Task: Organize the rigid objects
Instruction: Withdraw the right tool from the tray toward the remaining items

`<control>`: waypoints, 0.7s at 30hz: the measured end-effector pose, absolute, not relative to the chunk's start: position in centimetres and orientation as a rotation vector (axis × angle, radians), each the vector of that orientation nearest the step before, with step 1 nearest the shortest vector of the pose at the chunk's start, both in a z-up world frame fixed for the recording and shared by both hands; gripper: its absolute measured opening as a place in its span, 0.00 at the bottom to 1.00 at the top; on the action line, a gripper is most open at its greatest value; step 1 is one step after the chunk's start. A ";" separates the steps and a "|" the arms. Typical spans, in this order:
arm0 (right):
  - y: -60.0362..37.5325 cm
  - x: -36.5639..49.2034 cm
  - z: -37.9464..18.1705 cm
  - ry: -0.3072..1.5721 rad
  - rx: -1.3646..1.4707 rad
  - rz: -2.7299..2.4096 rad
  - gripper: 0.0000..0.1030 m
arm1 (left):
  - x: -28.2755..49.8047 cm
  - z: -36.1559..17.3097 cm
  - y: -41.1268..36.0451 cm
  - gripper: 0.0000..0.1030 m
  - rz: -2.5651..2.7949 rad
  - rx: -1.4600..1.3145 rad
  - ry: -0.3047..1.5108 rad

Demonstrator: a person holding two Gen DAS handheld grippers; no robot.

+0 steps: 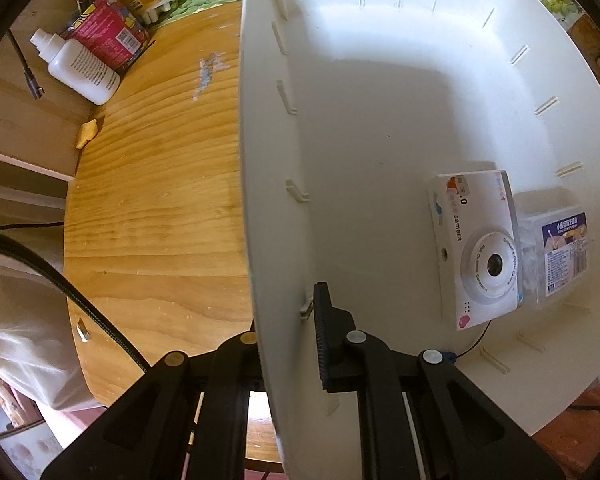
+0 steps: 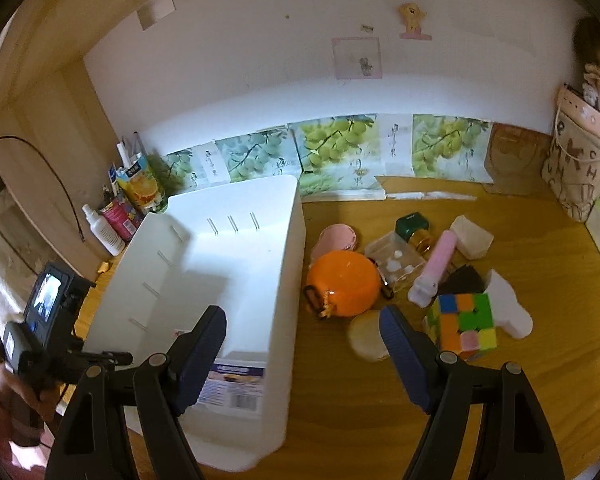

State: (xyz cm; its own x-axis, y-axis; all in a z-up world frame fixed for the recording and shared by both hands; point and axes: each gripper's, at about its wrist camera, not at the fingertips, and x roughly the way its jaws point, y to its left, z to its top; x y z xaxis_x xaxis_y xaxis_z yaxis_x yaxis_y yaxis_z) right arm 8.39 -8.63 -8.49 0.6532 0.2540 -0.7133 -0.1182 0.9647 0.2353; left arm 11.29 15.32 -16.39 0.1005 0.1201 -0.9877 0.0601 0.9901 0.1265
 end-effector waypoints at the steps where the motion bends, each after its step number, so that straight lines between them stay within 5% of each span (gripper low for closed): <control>1: -9.1 8.4 -8.5 0.827 0.173 0.225 0.77 | 11.3 -16.4 15.3 0.12 0.049 0.147 1.471; 21: -12.2 8.4 -9.4 0.745 -0.142 0.482 0.77 | 11.8 -16.9 15.1 0.14 0.124 0.117 1.485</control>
